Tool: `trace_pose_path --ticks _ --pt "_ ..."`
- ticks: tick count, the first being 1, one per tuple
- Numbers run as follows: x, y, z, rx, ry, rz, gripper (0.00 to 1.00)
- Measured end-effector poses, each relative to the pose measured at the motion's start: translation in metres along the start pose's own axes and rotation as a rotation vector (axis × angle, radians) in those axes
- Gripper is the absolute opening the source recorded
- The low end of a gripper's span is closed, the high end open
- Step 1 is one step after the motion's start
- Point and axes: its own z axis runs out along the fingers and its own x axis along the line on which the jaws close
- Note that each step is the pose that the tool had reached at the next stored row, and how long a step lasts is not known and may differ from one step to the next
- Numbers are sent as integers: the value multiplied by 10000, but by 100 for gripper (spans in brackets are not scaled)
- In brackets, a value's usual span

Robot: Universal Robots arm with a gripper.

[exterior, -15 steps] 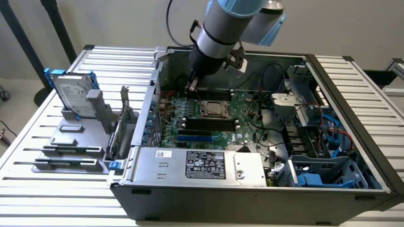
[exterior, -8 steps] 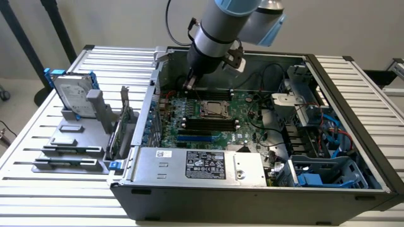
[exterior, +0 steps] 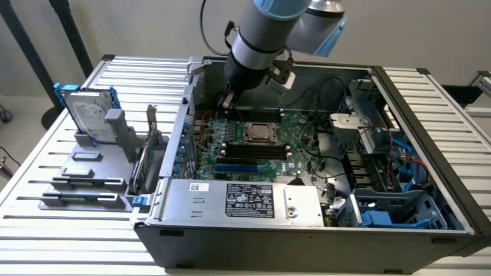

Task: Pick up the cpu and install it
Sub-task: 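Install the first cpu locking lever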

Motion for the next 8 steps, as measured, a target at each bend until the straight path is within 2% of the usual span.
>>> trace_pose_path --ticks 8 --pt "-14 -33 22 -84 182 522 11"
